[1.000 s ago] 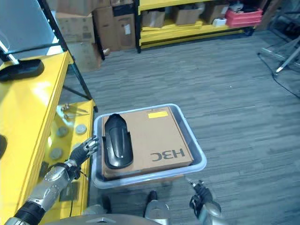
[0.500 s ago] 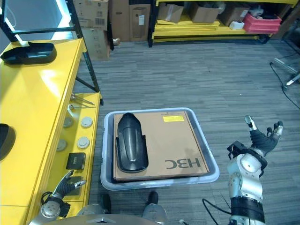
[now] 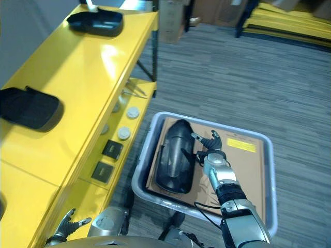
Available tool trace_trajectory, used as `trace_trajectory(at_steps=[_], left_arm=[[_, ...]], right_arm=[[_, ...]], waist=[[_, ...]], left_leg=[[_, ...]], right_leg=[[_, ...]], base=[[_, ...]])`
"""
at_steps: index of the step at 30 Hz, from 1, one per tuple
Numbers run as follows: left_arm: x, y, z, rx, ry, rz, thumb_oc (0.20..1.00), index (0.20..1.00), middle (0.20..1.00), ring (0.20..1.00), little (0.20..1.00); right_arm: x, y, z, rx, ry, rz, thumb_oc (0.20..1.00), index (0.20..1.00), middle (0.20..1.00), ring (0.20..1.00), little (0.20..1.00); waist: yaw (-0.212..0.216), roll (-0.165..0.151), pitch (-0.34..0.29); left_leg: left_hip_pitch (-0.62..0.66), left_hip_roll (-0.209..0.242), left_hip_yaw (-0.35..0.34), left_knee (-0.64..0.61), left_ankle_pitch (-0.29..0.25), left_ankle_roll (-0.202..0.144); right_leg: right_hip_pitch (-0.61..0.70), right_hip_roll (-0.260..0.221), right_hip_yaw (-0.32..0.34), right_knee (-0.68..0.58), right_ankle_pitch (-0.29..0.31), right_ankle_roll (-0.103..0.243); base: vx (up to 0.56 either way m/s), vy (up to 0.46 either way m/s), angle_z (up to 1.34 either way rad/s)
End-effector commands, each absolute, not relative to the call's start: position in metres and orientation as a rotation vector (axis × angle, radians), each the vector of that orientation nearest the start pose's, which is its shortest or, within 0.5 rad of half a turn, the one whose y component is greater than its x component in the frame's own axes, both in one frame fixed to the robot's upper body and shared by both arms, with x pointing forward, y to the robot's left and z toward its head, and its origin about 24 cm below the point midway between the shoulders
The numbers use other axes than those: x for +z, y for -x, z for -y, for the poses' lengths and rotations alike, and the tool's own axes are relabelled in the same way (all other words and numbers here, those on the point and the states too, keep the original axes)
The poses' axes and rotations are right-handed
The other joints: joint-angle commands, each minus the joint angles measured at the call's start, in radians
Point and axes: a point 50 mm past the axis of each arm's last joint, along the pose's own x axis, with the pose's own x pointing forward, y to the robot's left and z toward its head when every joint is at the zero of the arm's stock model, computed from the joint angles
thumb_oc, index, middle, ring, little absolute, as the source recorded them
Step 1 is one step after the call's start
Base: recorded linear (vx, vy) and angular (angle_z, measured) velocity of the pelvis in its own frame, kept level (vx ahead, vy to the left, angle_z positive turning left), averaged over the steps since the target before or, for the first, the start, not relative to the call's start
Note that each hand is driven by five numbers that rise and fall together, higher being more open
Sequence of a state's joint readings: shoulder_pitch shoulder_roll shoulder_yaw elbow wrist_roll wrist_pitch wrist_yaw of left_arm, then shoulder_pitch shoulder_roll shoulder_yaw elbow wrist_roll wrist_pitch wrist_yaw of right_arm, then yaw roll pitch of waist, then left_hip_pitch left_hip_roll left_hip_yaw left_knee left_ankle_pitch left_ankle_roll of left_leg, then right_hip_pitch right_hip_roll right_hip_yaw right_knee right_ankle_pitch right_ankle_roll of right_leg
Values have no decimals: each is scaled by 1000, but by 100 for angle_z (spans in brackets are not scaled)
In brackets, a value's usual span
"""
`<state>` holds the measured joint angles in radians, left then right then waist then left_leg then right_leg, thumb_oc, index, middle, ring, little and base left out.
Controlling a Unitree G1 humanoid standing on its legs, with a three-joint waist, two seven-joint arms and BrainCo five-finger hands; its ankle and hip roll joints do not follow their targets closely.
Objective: Move parts from the plastic box to the shelf.
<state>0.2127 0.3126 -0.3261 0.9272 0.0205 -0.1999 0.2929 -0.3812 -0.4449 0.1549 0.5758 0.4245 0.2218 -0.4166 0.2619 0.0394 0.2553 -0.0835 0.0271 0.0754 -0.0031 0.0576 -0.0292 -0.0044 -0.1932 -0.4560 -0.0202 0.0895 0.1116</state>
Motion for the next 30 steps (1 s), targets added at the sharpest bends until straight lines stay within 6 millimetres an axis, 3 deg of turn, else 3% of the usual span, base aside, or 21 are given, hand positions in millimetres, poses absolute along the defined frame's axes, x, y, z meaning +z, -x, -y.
trace_trajectory(at_steps=[1,9,14,17,24,30], left_arm=[[-137,-91,-237,91,-535,-842,1000,1000,1000,1000,1000],[-138,-80,-239,141,-506,-862,1000,1000,1000,1000,1000],[-137,-74,-247,180,-497,-874,1000,1000,1000,1000,1000],[-135,-74,-253,203,-486,-875,1000,1000,1000,1000,1000],[-134,-74,-255,234,-470,-874,1000,1000,1000,1000,1000],[-135,-81,-249,231,-466,-863,1000,1000,1000,1000,1000]], right_arm=[[24,-306,260,-458,245,-379,1000,1000,1000,1000,1000],[6,-285,260,-435,391,-424,1000,1000,1000,1000,1000],[9,-273,276,-455,483,-408,1000,1000,1000,1000,1000],[11,-266,276,-415,491,-402,1000,1000,1000,1000,1000],[-12,-247,250,-237,454,-487,1000,1000,1000,1000,1000],[-24,-245,224,-110,442,-509,1000,1000,1000,1000,1000]], waist=[[-4,-7,-18],[-3,-14,1],[-17,-32,2],[-34,-44,4],[-61,-63,16],[-57,-59,29]], left_leg=[[-39,73,8,3,10,-39],[-54,77,4,-1,21,-48],[-52,82,13,0,19,-48],[-53,84,22,1,18,-47],[-61,83,35,4,15,-44],[-75,78,31,9,16,-43]], right_leg=[[-26,-82,49,92,-49,76],[-35,-74,49,97,-53,72],[-36,-65,61,95,-54,74],[-44,-61,75,96,-54,75],[-59,-54,95,95,-52,77],[-68,-58,95,94,-47,76]], base=[[-38,31,10],[-25,27,4],[0,0,0],[0,0,0],[-9,13,-8],[-13,9,-1]])
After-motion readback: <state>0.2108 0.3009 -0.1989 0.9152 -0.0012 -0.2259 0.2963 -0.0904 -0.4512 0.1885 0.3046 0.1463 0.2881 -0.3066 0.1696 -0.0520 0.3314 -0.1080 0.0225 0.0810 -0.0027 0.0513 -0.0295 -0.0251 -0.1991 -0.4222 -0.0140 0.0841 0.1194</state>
